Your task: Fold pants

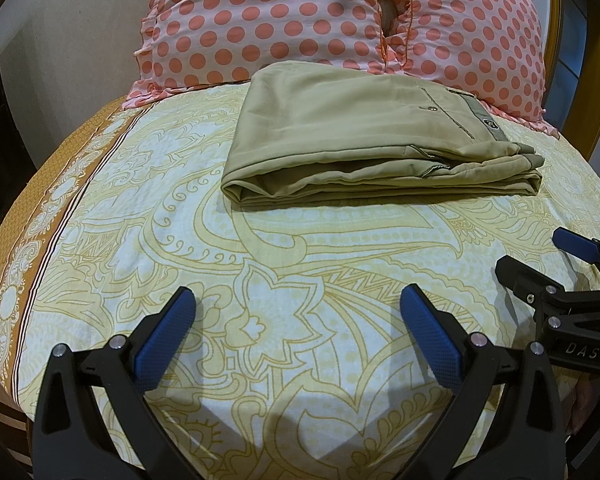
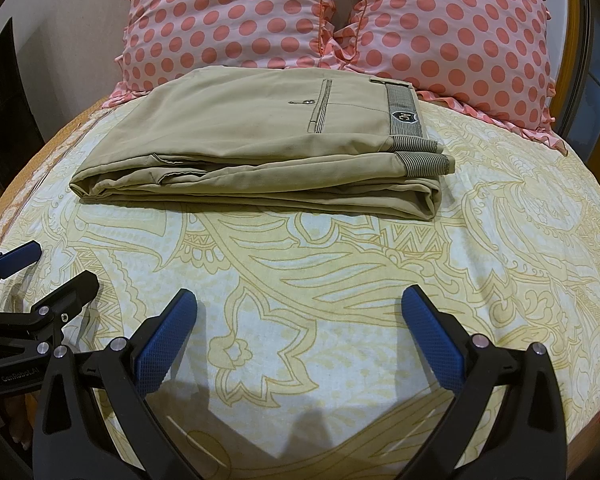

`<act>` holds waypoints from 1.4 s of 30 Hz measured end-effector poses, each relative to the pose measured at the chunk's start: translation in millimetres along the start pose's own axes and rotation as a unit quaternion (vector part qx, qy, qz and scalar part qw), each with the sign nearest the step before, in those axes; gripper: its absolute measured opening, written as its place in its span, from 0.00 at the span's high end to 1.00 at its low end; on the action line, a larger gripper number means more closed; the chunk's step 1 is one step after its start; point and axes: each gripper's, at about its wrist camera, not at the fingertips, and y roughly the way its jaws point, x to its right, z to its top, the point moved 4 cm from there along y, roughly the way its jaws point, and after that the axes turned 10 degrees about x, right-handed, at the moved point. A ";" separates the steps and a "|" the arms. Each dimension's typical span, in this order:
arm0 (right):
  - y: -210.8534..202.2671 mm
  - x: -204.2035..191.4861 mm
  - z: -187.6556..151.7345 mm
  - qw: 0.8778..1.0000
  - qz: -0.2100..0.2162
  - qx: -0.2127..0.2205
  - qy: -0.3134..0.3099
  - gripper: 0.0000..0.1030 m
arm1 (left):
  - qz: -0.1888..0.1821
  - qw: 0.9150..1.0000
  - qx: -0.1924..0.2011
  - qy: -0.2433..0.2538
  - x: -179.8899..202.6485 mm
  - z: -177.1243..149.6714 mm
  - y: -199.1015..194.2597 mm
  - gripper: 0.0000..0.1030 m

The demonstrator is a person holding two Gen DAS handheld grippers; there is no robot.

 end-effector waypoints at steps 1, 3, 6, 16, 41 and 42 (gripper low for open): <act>0.0 0.0 0.0 1.000 0.000 0.000 0.000 0.01 | 0.000 1.000 0.000 0.000 0.8 0.2 0.3 0.02; 0.0 0.1 0.0 1.000 0.000 0.000 0.000 0.01 | -0.002 1.000 -0.001 0.001 1.2 0.0 0.3 0.02; -0.1 0.0 0.1 1.000 0.000 0.000 0.000 0.01 | -0.004 1.000 -0.002 0.002 1.8 -0.4 0.3 0.02; -0.1 -0.1 0.2 1.000 0.000 0.000 0.000 0.01 | -0.004 1.000 0.000 0.002 1.1 0.2 1.0 0.02; -0.1 -0.2 0.2 1.000 -0.001 0.000 0.001 0.01 | -0.009 1.000 0.004 0.006 0.0 2.7 1.9 0.02; -0.1 -0.2 0.2 1.000 -0.001 0.000 0.001 0.01 | -0.008 1.000 0.004 0.006 0.0 2.6 1.9 0.02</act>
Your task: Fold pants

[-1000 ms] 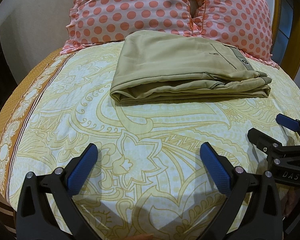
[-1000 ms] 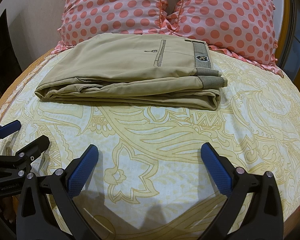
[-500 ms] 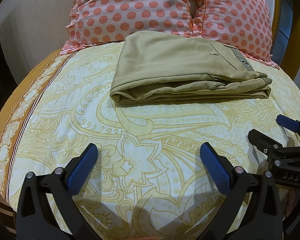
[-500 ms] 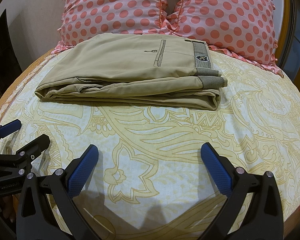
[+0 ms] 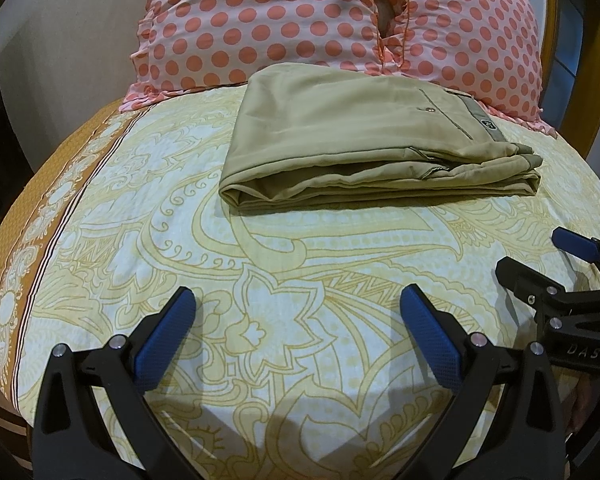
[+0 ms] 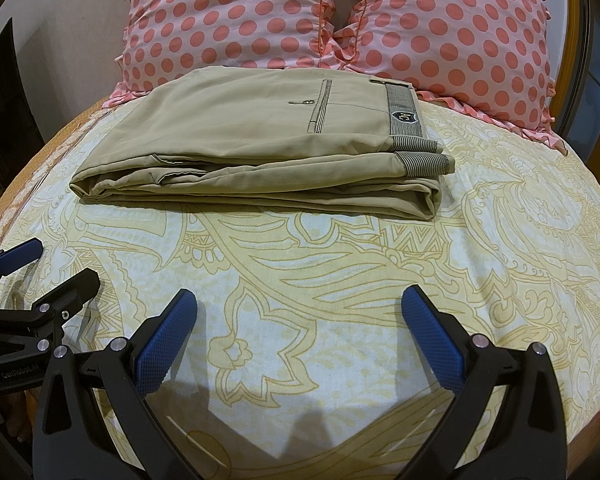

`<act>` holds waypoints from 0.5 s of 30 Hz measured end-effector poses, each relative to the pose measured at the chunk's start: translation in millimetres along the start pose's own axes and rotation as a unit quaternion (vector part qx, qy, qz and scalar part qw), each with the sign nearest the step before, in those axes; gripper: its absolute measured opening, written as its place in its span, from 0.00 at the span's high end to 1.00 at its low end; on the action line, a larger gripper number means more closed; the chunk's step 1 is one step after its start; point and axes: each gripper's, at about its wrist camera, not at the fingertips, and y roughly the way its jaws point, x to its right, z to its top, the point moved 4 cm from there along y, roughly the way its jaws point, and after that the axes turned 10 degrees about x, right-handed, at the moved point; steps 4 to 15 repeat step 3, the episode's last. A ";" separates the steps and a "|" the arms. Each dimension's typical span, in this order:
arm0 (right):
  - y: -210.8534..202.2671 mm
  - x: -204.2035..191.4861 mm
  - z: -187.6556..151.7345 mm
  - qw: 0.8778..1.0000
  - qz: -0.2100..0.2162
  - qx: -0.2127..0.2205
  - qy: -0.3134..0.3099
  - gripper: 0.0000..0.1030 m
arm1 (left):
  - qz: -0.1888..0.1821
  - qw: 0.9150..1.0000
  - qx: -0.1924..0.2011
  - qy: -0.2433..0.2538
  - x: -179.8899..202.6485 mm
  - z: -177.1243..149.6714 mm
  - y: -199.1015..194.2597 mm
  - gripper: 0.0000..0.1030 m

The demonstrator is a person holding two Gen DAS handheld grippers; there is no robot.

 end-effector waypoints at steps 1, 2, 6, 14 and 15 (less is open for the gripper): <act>0.0 0.0 0.0 1.000 0.000 0.000 0.000 0.01 | 0.000 1.000 0.000 0.000 0.4 -0.2 -0.3 0.02; 0.0 0.0 0.0 1.000 0.000 0.000 0.000 0.01 | 0.000 1.000 0.000 -0.001 0.4 -0.1 -0.1 0.02; 0.0 -0.1 0.0 1.000 0.000 0.000 0.000 0.01 | 0.001 1.000 0.000 -0.001 0.4 0.0 0.0 0.02; 0.0 -0.1 0.0 1.000 0.000 0.000 0.000 0.01 | 0.001 1.000 0.000 -0.001 0.4 0.0 0.0 0.02; 0.0 -0.1 0.0 1.000 0.000 0.000 0.000 0.01 | 0.001 1.000 0.000 -0.001 0.4 0.0 0.0 0.02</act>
